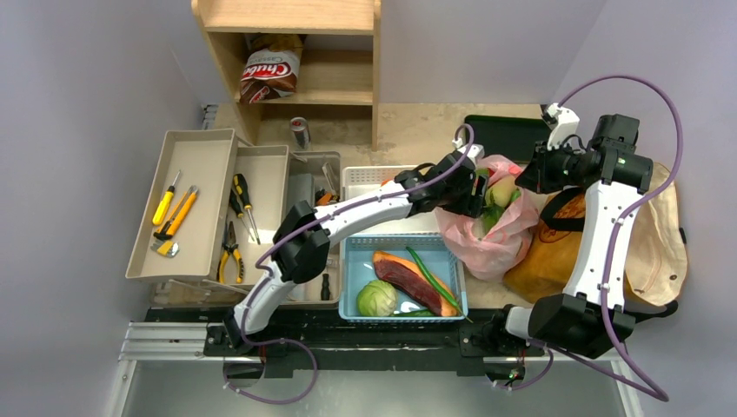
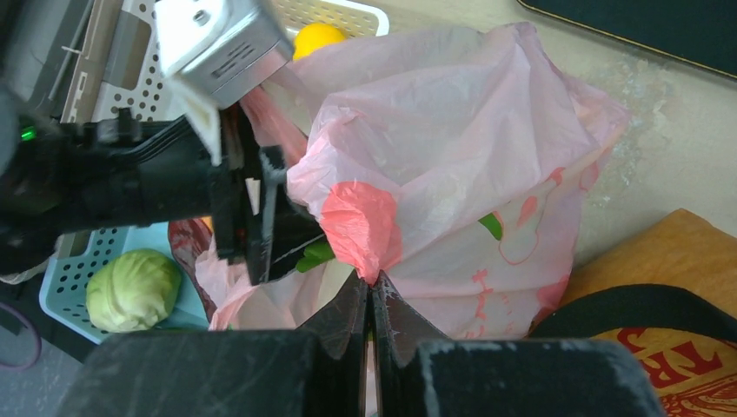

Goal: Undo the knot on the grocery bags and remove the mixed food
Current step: Untie the takeout bag at the center of the board, then pick up the fake vegetable from the takeout bag.

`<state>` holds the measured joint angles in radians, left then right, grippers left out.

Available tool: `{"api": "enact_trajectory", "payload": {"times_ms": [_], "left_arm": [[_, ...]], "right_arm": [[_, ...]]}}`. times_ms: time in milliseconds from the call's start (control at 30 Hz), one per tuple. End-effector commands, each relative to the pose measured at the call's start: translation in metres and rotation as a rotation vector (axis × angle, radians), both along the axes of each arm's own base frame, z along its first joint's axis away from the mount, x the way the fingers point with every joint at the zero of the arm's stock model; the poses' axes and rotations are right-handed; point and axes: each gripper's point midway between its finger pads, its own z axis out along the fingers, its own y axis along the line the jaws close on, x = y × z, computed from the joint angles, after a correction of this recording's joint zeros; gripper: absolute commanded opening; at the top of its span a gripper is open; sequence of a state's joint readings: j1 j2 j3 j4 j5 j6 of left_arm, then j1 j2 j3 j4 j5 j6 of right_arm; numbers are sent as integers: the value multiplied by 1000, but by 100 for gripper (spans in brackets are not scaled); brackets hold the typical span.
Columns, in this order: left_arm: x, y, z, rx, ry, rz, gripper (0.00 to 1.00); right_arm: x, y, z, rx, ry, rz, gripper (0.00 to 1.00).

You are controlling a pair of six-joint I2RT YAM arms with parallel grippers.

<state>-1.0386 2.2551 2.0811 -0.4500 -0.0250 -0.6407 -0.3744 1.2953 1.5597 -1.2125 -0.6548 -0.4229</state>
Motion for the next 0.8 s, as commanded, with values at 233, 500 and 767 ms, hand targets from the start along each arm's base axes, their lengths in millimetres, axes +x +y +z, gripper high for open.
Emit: {"api": "enact_trajectory", "payload": {"times_ms": [233, 500, 767], "left_arm": [[37, -11, -9, -45, -11, 71, 80], [26, -20, -44, -14, 46, 64, 82], [28, -28, -51, -27, 35, 31, 65]], "right_arm": [[-4, 11, 11, 45, -28, 49, 0], [-2, 14, 8, 74, -9, 59, 0], [-1, 14, -3, 84, 17, 66, 0]]}}
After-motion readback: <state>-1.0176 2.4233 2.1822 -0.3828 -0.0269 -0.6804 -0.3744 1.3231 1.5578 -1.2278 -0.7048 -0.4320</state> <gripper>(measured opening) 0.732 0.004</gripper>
